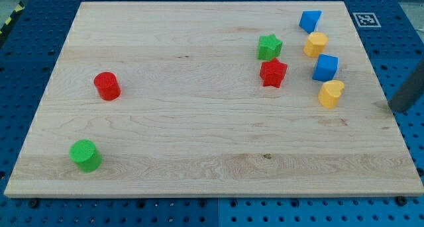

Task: Push yellow heart below the red star

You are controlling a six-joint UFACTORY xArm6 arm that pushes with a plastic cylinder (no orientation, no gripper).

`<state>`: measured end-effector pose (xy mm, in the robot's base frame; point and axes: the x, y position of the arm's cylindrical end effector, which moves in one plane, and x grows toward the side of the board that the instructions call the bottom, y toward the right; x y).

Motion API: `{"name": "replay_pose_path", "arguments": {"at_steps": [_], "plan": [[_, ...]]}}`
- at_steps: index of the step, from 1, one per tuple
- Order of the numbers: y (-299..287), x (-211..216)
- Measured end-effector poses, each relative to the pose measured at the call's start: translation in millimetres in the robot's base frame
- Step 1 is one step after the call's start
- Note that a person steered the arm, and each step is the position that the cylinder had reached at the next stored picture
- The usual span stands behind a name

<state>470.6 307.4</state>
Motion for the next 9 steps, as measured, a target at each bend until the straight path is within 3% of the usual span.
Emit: {"name": "replay_pose_path", "arguments": {"at_steps": [5,9], "plan": [[-77,-25],[-127,-8]]}}
